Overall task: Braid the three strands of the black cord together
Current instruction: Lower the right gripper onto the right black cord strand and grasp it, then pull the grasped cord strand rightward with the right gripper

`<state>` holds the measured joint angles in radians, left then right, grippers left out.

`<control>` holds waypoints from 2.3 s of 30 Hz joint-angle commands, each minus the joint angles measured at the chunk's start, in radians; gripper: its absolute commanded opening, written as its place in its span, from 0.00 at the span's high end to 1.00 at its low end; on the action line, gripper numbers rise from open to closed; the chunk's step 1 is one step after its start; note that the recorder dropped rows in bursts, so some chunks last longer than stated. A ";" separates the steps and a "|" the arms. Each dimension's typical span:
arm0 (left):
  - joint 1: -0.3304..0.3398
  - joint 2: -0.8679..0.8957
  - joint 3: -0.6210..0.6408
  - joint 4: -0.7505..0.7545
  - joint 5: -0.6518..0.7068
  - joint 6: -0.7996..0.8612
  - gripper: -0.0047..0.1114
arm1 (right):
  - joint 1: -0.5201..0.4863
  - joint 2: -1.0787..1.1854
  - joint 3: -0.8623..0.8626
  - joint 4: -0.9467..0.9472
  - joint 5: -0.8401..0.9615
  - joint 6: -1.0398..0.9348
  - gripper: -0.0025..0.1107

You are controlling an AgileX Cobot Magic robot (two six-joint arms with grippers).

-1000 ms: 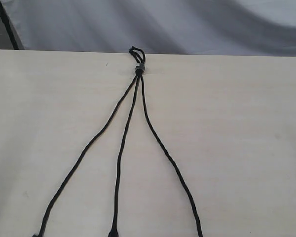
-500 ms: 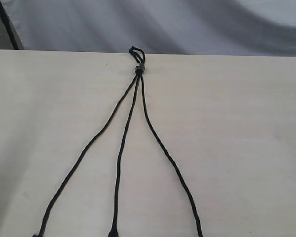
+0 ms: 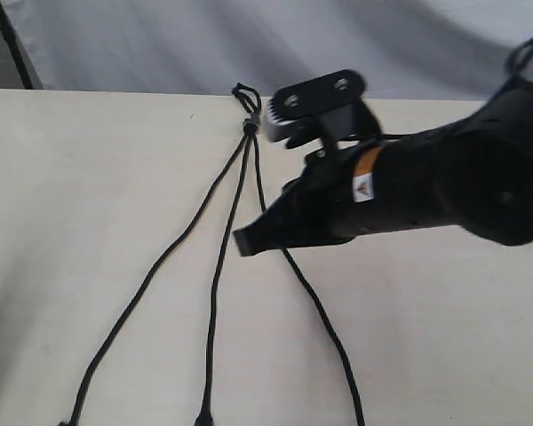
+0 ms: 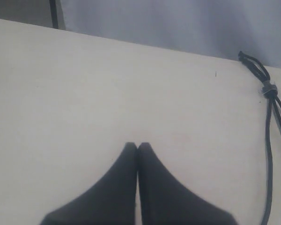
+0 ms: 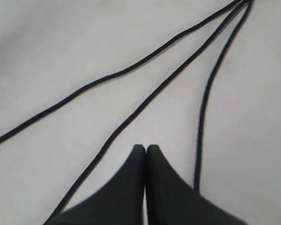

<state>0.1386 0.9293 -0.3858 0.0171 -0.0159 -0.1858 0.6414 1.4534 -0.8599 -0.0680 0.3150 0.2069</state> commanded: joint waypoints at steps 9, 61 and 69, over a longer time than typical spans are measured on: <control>0.003 0.003 -0.005 0.004 -0.002 0.003 0.96 | 0.174 0.407 -0.302 -0.004 0.195 0.028 0.87; 0.003 0.003 -0.005 -0.004 -0.002 0.003 0.96 | -0.169 0.608 -0.418 -0.157 0.480 -0.015 0.98; 0.003 0.003 -0.005 -0.004 -0.002 0.003 0.96 | -0.055 0.645 -0.400 0.020 0.541 -0.139 0.98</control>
<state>0.1386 0.9314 -0.3858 0.0151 -0.0159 -0.1832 0.5269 2.0739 -1.2826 -0.1954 0.8219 0.1574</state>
